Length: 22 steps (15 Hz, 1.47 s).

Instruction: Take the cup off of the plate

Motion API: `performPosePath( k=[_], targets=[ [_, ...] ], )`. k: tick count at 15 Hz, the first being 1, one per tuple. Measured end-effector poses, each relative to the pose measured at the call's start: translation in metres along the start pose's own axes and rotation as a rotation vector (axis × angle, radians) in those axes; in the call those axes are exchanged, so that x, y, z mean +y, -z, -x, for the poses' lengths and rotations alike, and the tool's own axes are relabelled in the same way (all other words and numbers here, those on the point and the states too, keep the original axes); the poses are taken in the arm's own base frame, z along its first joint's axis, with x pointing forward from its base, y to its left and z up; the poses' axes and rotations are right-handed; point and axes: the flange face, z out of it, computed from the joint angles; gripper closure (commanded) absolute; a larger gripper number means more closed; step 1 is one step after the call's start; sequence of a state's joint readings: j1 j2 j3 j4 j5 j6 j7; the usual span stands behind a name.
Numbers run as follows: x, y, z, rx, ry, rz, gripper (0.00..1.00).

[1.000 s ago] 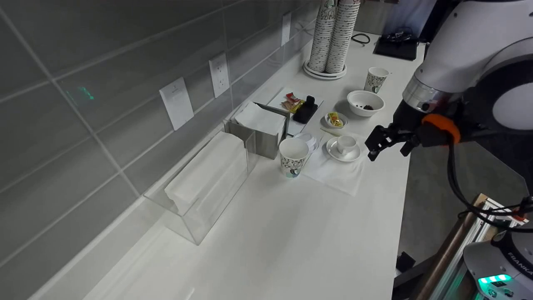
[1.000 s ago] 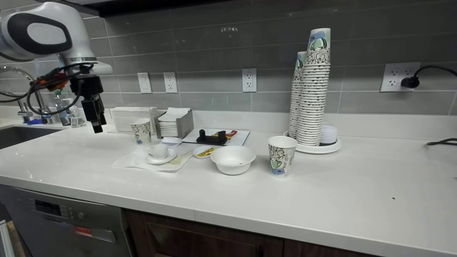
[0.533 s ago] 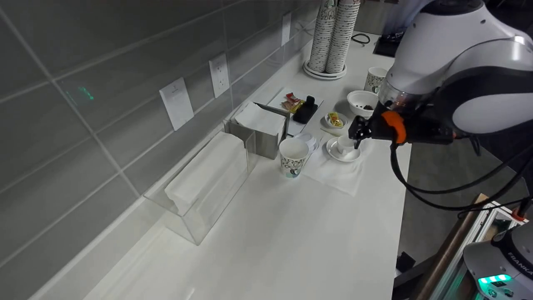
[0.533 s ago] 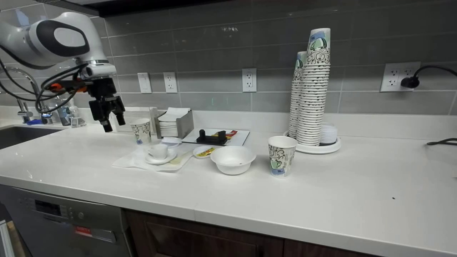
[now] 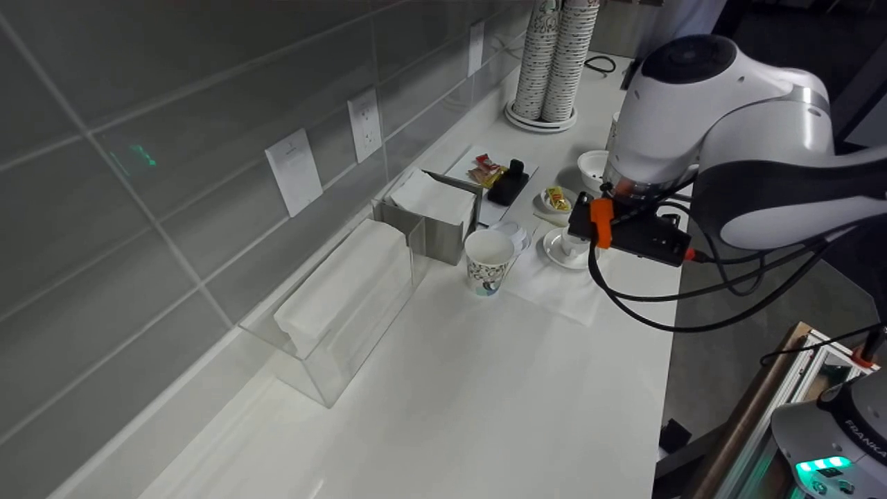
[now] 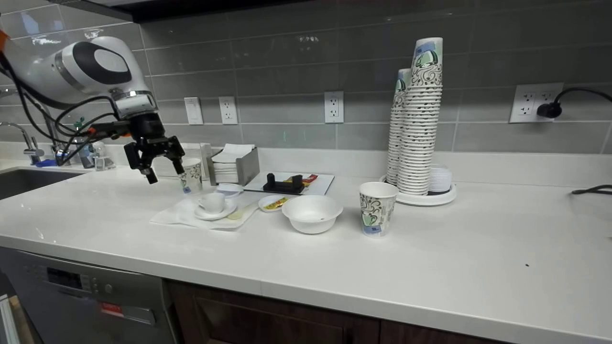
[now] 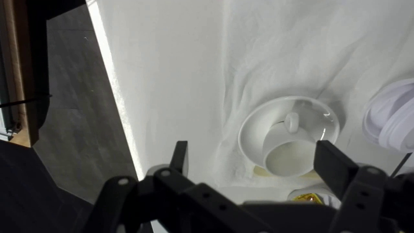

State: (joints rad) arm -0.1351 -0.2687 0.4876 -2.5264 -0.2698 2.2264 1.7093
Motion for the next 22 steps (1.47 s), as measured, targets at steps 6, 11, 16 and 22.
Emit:
performPosePath(
  k=[6,11,16,22],
  targets=[
    [-0.013,-0.022,0.010,-0.036,0.016,-0.010,0.00],
    [-0.026,-0.035,-0.001,-0.035,0.033,-0.065,0.17],
    [-0.035,-0.048,-0.011,-0.042,0.032,-0.087,0.33],
    [-0.047,-0.062,-0.008,-0.057,0.038,-0.067,0.51]
  ],
)
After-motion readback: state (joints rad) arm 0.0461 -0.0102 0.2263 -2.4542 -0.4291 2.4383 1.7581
